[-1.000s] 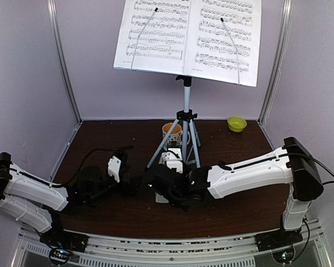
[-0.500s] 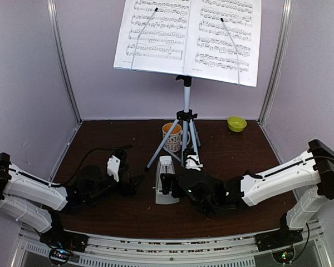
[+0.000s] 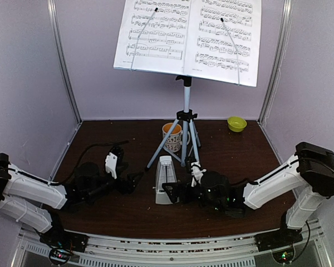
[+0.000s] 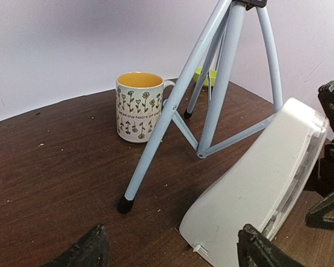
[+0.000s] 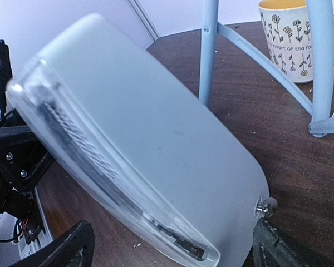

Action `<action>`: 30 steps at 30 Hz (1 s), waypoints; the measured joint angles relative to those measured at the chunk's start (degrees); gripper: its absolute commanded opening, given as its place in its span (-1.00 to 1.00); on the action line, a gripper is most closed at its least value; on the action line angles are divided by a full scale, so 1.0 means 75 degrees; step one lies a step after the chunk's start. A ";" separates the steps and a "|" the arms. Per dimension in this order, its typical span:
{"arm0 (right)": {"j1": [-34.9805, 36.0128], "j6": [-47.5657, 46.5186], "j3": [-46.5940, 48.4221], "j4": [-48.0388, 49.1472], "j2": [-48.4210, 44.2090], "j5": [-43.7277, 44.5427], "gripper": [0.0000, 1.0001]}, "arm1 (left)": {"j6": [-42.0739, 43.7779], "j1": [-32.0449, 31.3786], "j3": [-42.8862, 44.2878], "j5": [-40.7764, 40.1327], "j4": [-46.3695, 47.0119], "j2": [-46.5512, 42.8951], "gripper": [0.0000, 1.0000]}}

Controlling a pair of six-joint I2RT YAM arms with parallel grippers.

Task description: Set up the instrument practice props

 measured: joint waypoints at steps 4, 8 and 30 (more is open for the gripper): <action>-0.0082 0.0017 -0.0012 0.0463 0.0460 -0.0490 1.00 | -0.0102 0.0085 -0.0195 0.0117 0.0082 -0.0026 0.62; -0.0111 0.0067 -0.0006 0.0758 0.0813 -0.0883 1.00 | -0.0184 0.0166 -0.0268 0.0230 0.0087 -0.0026 0.61; 0.0323 0.0047 0.0402 0.1728 0.1215 -0.2541 0.99 | 0.0303 -0.0280 0.0117 0.0831 -0.0487 -0.1107 0.54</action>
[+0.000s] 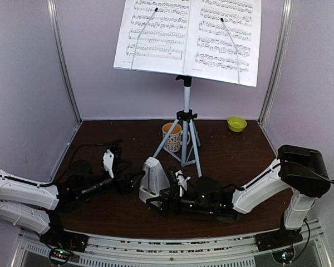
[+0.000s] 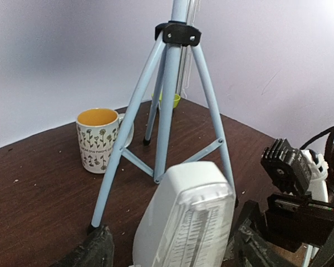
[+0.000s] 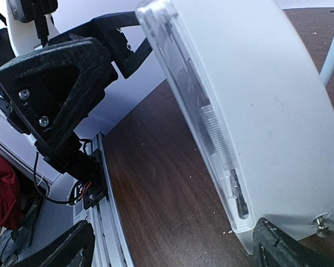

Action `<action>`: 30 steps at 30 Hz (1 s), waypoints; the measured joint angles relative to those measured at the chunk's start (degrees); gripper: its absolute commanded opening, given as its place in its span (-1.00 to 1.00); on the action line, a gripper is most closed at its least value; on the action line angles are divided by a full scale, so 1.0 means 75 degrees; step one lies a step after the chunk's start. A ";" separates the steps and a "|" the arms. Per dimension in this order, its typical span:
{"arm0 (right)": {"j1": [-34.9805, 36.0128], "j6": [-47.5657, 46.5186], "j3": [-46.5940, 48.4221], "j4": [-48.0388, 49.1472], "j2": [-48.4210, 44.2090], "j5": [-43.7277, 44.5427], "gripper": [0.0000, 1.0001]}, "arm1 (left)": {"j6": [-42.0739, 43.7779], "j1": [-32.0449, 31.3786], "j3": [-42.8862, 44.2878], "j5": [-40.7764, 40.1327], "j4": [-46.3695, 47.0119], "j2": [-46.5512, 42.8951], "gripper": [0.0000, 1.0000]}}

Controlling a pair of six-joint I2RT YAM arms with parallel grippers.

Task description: Set up the instrument practice props

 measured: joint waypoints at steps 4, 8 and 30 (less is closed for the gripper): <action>-0.0023 -0.0160 -0.0393 0.0085 -0.0516 0.0055 0.97 | 0.0117 -0.0259 0.0236 -0.0070 -0.0105 0.0015 0.62; -0.0140 -0.0329 -0.0615 -0.0082 -0.1381 0.0230 0.93 | 0.0169 -0.0463 0.0662 -0.0178 -0.0335 0.0431 0.60; -0.0755 -0.0880 -0.0093 -0.3042 -0.3462 0.1784 0.85 | 0.0111 -0.0662 0.1693 -0.0493 -0.0440 0.1929 -0.04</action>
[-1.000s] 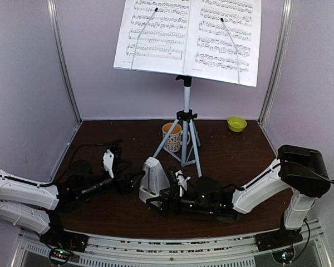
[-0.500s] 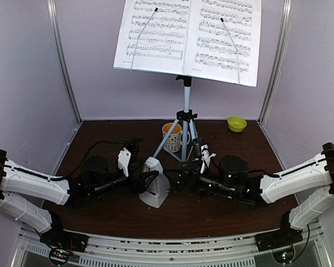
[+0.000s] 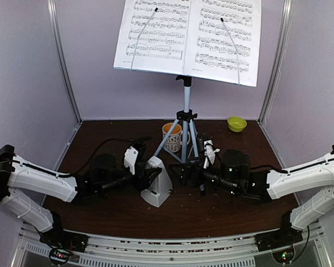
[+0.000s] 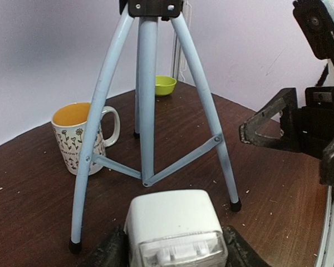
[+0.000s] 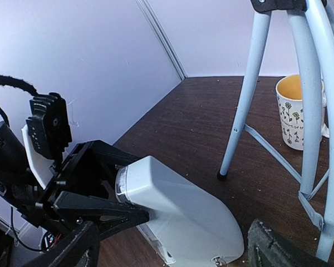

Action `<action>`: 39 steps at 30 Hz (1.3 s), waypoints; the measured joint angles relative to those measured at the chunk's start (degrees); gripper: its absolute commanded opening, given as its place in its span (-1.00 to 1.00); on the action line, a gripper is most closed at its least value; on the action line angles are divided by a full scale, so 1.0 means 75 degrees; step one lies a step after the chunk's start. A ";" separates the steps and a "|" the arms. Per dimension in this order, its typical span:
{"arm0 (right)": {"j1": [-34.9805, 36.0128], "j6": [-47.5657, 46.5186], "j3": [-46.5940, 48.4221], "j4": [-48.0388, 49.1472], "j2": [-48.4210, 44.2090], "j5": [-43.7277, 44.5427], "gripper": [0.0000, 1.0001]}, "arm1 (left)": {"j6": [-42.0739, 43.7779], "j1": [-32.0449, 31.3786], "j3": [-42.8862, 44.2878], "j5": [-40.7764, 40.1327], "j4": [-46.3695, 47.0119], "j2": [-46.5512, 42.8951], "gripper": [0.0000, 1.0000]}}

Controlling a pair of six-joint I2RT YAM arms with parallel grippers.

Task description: Set up the instrument practice props

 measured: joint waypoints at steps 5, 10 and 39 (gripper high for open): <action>-0.0041 -0.0087 0.0006 -0.0172 -0.0017 0.0009 0.85 | 0.0099 0.0015 0.0003 0.0627 0.0475 0.0262 -0.08; -0.0076 -0.0128 0.0143 -0.0364 -0.0076 0.0015 0.84 | 0.0262 0.0015 0.0076 0.1332 0.0749 0.0495 0.22; -0.0484 0.0458 0.0851 -0.0629 0.0901 -0.0822 0.63 | 0.0411 -0.0140 -0.0012 0.0988 0.0029 -0.0181 0.15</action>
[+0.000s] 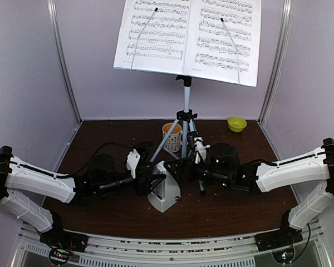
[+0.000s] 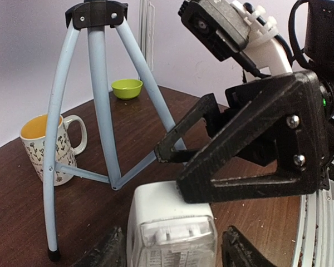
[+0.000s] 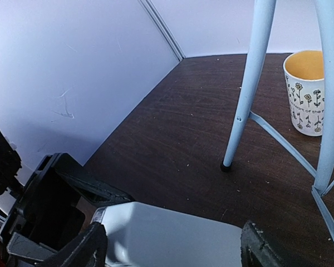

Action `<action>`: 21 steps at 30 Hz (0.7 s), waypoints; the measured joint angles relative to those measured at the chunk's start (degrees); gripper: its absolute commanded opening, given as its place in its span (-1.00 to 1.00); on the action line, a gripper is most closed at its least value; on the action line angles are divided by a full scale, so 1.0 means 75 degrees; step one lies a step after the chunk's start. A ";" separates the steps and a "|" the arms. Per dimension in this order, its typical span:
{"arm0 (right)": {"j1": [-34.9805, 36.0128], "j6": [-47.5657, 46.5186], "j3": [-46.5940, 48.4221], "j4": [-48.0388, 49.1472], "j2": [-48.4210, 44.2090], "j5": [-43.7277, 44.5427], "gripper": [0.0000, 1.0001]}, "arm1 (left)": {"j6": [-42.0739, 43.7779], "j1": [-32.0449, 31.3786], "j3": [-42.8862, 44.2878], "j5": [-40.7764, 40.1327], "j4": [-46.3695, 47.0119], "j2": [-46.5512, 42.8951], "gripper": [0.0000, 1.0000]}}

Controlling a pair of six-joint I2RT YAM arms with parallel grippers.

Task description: Set up the instrument practice props

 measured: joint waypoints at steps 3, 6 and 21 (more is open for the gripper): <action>-0.0015 0.0064 0.0000 0.0119 0.0050 -0.0076 0.60 | 0.0009 -0.0032 0.0009 -0.0061 -0.0093 0.0032 0.05; -0.0015 0.0108 0.0000 0.0184 0.0087 -0.0128 0.57 | 0.0026 -0.0076 0.0015 -0.0137 -0.0146 0.0032 -0.05; 0.0006 0.0154 -0.0493 0.1580 0.0405 -0.0230 0.51 | 0.0510 -0.0207 -0.0242 -0.0312 0.0207 -0.0099 -0.44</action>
